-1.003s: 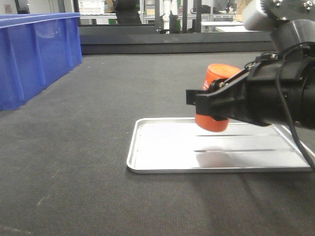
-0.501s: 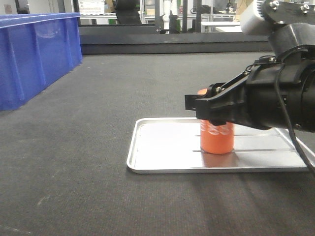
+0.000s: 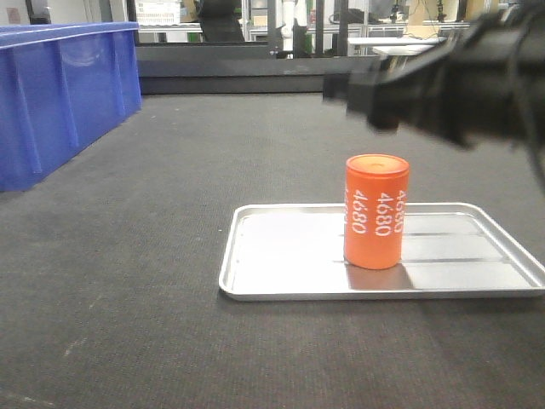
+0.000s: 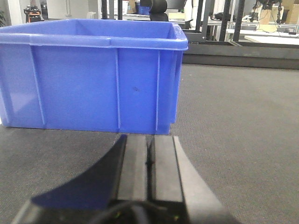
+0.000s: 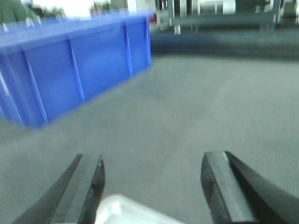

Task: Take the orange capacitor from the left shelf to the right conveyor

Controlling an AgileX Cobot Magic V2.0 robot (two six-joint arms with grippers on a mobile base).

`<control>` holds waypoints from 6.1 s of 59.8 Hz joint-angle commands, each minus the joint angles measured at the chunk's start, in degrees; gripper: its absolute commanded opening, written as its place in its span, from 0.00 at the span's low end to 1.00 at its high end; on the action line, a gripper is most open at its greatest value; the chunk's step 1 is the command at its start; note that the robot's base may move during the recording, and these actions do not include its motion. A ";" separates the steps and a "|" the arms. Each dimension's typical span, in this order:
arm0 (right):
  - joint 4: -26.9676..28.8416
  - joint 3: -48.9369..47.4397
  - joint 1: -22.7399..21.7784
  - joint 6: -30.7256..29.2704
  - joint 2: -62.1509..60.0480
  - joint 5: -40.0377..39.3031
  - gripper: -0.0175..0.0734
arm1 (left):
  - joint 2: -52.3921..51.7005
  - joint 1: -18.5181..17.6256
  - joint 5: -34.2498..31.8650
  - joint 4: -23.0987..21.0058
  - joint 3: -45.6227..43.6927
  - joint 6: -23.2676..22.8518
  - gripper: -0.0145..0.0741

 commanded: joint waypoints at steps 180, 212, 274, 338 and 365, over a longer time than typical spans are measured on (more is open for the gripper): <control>-2.31 20.89 -34.95 -6.76 -83.67 53.90 0.25 | -0.51 -0.05 -5.17 -0.06 1.25 -0.13 0.02; -2.01 20.89 -34.95 -6.70 -83.67 51.98 0.25 | -0.51 -0.05 -5.17 -0.06 1.25 -0.13 0.02; -2.47 20.89 -34.95 -6.70 -83.67 56.94 0.25 | -0.51 -0.05 -5.17 -0.06 1.25 -0.13 0.02; -2.47 20.89 -34.95 -5.58 -83.67 56.90 0.25 | -0.51 -0.05 -5.17 -0.06 1.25 -0.13 0.02; -2.47 20.89 -34.95 -5.58 -83.67 56.90 0.25 | -0.51 -0.05 -5.00 -0.06 1.25 -0.13 0.02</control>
